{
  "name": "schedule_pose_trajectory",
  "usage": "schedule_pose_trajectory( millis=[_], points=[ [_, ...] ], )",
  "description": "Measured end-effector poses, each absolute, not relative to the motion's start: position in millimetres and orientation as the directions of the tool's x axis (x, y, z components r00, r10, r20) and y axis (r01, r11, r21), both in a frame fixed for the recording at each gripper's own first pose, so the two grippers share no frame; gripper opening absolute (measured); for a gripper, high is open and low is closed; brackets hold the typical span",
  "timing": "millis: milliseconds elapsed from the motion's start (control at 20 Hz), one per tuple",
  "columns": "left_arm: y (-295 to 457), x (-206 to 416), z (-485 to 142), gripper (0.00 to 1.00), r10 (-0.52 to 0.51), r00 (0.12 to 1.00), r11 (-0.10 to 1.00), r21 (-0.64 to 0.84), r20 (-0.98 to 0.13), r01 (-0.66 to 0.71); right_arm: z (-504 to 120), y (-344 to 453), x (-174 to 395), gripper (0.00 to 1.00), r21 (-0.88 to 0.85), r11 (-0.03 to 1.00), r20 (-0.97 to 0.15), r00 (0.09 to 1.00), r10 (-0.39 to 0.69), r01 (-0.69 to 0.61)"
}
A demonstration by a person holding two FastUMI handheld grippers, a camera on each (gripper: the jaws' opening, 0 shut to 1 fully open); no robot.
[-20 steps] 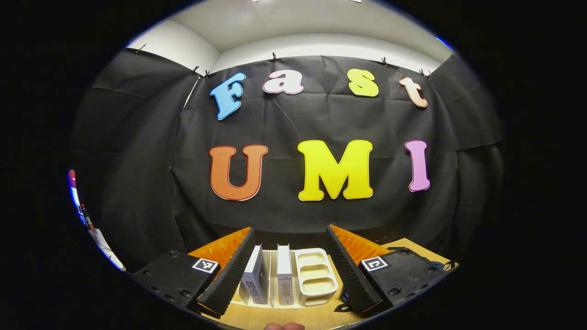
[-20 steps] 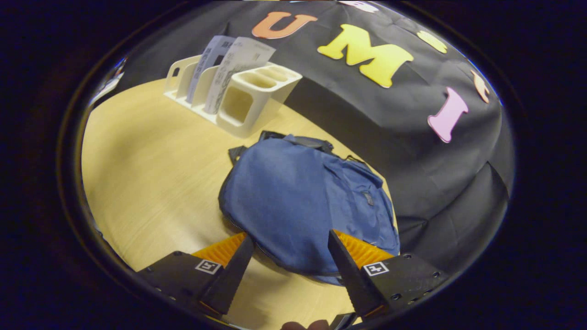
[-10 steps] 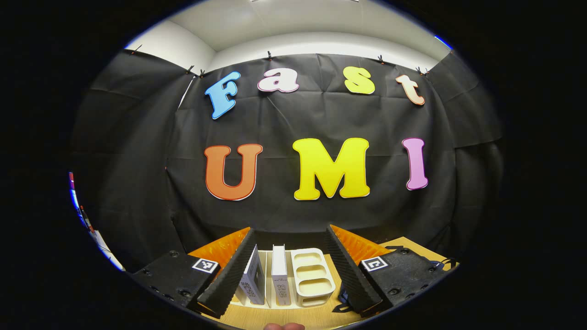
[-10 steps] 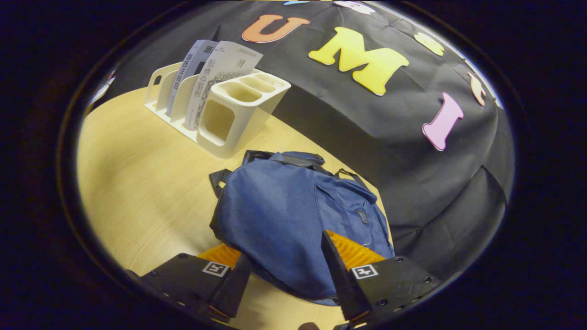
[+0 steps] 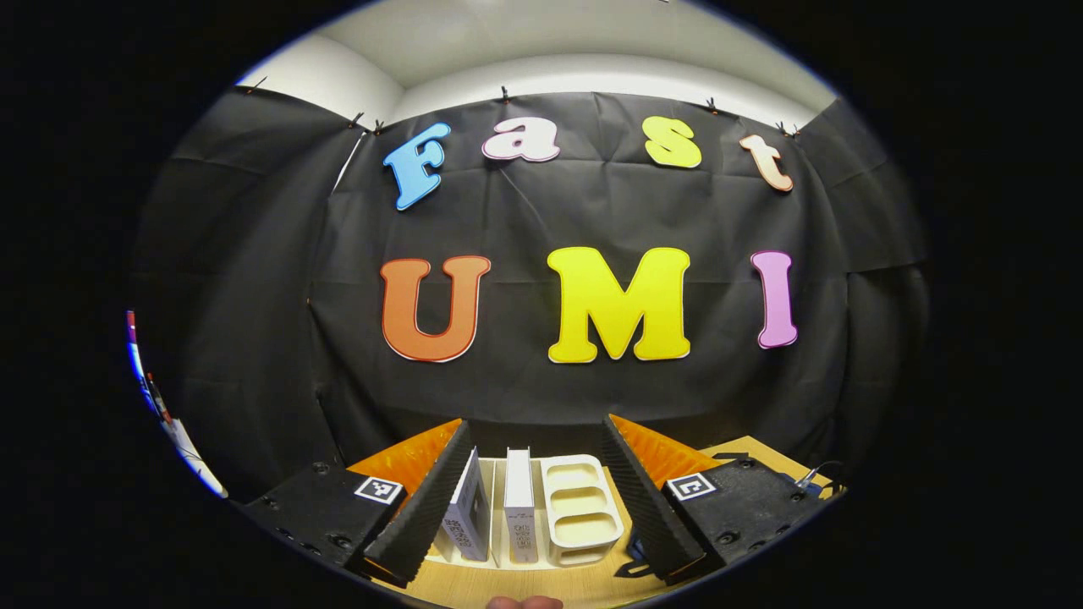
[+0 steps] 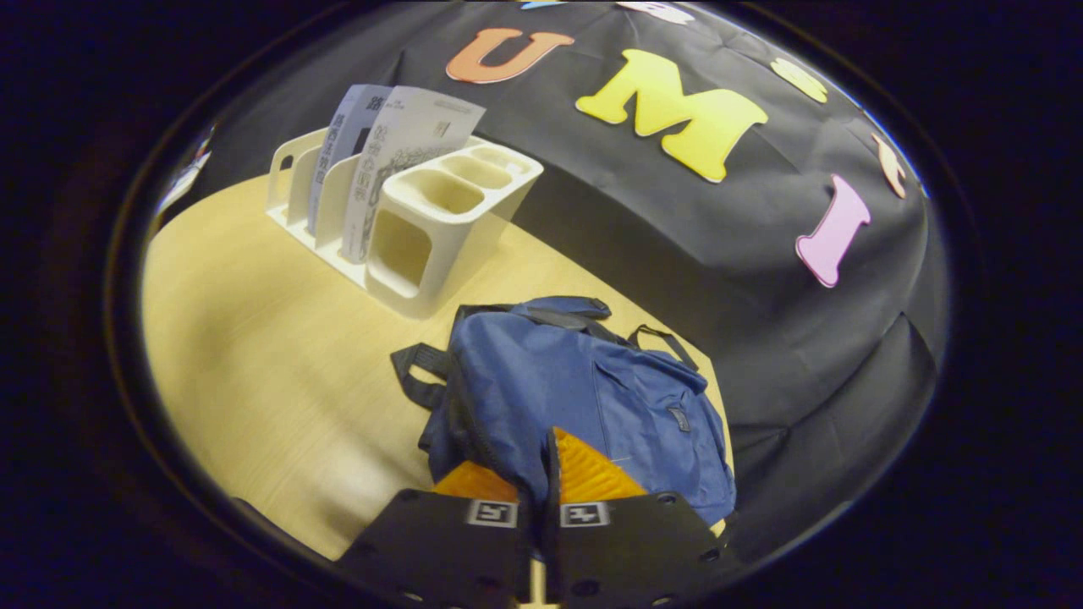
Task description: Open the schoolbag, grab two books from the bookshelf and put them into the schoolbag.
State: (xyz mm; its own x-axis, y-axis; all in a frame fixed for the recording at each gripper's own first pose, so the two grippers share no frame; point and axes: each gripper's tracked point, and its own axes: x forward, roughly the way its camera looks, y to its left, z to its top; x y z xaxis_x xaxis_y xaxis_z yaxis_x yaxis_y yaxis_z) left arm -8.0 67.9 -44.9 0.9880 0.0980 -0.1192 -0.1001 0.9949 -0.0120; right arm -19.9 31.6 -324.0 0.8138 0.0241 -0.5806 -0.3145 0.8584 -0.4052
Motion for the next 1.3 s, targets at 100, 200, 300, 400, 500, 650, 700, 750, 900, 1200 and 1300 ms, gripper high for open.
schedule_pose_trajectory(
  millis=[100, 200, 300, 400, 500, 650, 700, 750, 900, 1200, 1300],
  points=[
    [70, -5, -47, 0.97, 0.097, 0.988, 0.994, -0.028, -0.122, -0.101, -306, 27, -18, 0.03, -0.359, 0.883, -0.585, 0.810, 0.041, -0.304],
    [73, -2, -48, 0.97, 0.100, 0.986, 0.994, -0.037, -0.130, -0.105, -283, 18, -12, 0.04, -0.321, 0.905, -0.567, 0.822, 0.053, -0.280],
    [75, 1, -52, 0.97, 0.099, 0.985, 0.993, -0.048, -0.143, -0.106, -253, 5, -6, 0.03, -0.278, 0.928, -0.543, 0.837, 0.061, -0.248],
    [78, 6, -56, 0.97, 0.096, 0.981, 0.992, -0.060, -0.166, -0.107, -226, -15, 1, 0.03, -0.212, 0.956, -0.526, 0.848, 0.062, -0.201],
    [78, 12, -61, 0.97, 0.083, 0.977, 0.991, -0.086, -0.194, -0.102, -204, -41, 11, 0.03, -0.145, 0.979, -0.518, 0.854, 0.050, -0.146],
    [81, 26, -74, 0.97, 0.069, 0.965, 0.987, -0.123, -0.255, -0.103, -186, -80, 22, 0.03, -0.049, 0.995, -0.537, 0.842, 0.049, -0.089],
    [82, 31, -78, 0.97, 0.068, 0.958, 0.986, -0.126, -0.278, -0.107, -182, -95, 27, 0.03, -0.030, 0.997, -0.540, 0.841, 0.041, -0.068],
    [86, 38, -80, 0.98, 0.066, 0.951, 0.986, -0.126, -0.302, -0.108, -179, -108, 30, 0.03, -0.009, 0.999, -0.546, 0.837, 0.038, -0.052],
    [83, 59, -101, 0.97, 0.020, 0.920, 0.988, -0.134, -0.391, -0.078, -179, -140, 41, 0.03, 0.042, 0.999, -0.559, 0.828, 0.048, -0.029],
    [80, 88, -172, 0.97, -0.015, 0.758, 0.990, -0.116, -0.652, -0.080, -198, -182, 61, 0.03, 0.176, 0.984, -0.600, 0.796, 0.080, 0.033],
    [82, 88, -199, 0.97, -0.022, 0.674, 0.989, -0.114, -0.738, -0.092, -203, -190, 61, 0.03, 0.200, 0.979, -0.606, 0.791, 0.090, 0.042]
  ],
)
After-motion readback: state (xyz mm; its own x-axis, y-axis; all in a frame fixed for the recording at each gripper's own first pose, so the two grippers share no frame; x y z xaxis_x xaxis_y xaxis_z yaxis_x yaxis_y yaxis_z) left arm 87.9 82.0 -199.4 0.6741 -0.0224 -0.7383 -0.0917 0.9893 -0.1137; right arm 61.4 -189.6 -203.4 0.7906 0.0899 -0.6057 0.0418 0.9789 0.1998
